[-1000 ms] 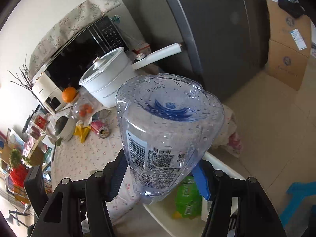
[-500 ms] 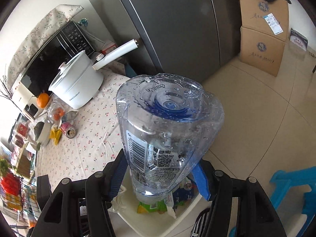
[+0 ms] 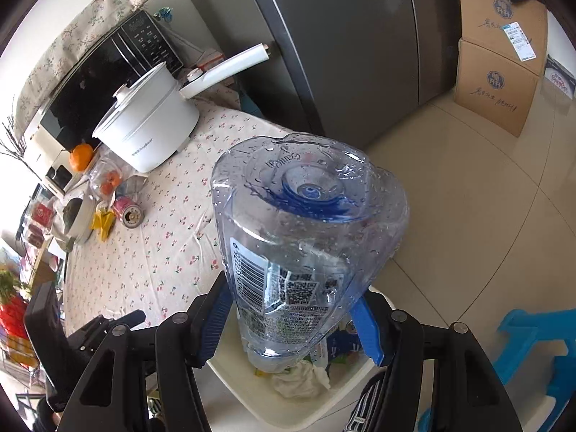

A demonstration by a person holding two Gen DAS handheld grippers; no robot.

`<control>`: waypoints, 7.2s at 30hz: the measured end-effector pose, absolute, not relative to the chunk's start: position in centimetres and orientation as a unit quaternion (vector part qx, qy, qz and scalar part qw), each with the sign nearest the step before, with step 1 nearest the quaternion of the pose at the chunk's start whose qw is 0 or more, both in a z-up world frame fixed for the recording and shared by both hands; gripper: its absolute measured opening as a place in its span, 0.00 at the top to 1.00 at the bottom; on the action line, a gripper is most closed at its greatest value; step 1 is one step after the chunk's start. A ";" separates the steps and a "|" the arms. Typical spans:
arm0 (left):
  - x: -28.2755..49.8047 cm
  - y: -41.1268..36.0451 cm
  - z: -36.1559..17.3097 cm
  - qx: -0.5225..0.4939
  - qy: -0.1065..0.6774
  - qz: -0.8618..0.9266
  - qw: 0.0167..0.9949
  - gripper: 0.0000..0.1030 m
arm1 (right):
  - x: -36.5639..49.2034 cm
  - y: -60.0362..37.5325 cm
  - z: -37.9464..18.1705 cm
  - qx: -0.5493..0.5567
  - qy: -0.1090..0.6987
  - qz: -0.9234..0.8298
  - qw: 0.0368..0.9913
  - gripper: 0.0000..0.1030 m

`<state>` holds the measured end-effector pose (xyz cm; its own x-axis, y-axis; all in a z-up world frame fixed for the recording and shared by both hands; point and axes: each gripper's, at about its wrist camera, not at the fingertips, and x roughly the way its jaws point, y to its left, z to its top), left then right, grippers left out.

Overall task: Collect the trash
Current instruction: 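Carry the tissue and bottle over the white bin and open both grippers, then move the left gripper to the yellow snack bag and the right to the red can, then grasp the yellow snack bag with the left gripper while the right grasps the red can, then carry the yellow bag and red can over the white bin and open both grippers, then grasp the white tissue ball with the left gripper while the right grasps the snack wrapper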

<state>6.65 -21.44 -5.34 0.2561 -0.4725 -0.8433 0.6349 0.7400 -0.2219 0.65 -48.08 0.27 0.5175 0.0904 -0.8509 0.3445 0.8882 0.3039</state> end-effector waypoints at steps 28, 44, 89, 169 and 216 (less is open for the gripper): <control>8.0 -14.3 -2.7 0.074 0.470 -0.270 0.837 0.01 | 3.9 -45.5 -2.5 0.283 0.525 -0.059 0.801 0.26; 17.7 -2.5 -1.6 0.021 0.405 -0.089 0.910 0.00 | 9.2 -41.9 0.2 0.238 0.502 -0.048 0.830 0.22; 28.2 -1.7 -8.0 0.037 0.454 -0.155 0.877 0.89 | 25.4 -22.2 -5.9 0.002 0.469 0.186 0.863 0.47; 2.0 -26.4 -8.1 0.167 0.484 -0.430 0.743 0.23 | 2.2 -47.5 -2.2 0.027 0.567 -0.078 0.820 0.54; 19.9 -1.5 -3.9 -0.006 0.419 -0.132 0.898 0.21 | 15.5 -31.9 -1.0 0.007 0.521 -0.001 0.854 0.21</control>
<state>19.87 -1.53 -3.87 0.6141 -0.2423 -0.7511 0.2317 0.9651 -0.1219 15.47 -31.93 -1.04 0.4580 0.0067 -0.8889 0.0085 0.9999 0.0120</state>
